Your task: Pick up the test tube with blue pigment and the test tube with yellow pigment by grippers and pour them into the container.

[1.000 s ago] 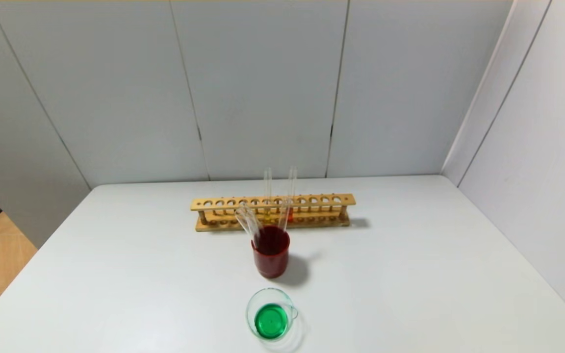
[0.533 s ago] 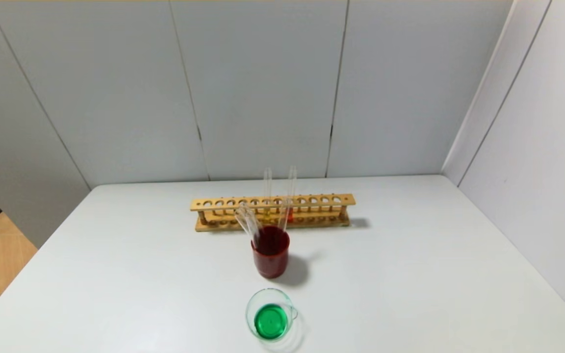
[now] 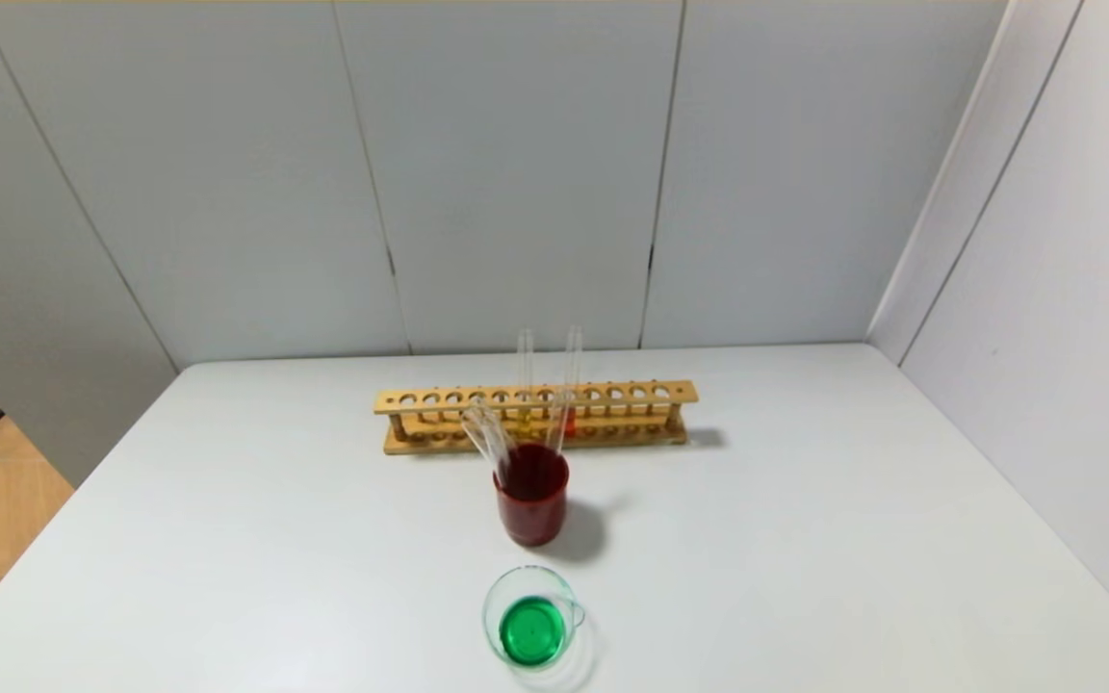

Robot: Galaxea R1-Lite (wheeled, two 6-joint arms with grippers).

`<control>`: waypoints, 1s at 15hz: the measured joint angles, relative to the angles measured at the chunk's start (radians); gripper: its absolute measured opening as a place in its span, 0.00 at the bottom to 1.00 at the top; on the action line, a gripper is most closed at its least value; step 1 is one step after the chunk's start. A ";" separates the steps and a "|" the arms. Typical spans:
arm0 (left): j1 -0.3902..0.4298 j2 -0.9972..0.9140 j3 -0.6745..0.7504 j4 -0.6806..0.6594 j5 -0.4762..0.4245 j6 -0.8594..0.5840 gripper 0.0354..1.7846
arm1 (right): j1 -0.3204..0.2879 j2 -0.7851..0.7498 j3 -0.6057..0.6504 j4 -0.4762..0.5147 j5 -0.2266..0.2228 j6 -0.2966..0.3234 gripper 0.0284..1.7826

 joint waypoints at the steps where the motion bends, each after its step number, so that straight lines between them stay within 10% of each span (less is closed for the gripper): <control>1: 0.000 0.000 0.000 0.000 0.000 0.000 0.98 | 0.000 -0.001 0.005 0.005 0.045 -0.042 0.98; 6: 0.000 0.000 0.000 0.000 0.001 0.000 0.98 | 0.003 -0.003 0.035 0.000 0.012 -0.239 0.98; 15: 0.000 0.000 0.000 0.000 0.000 0.000 0.98 | 0.002 -0.004 0.042 -0.003 -0.006 -0.148 0.98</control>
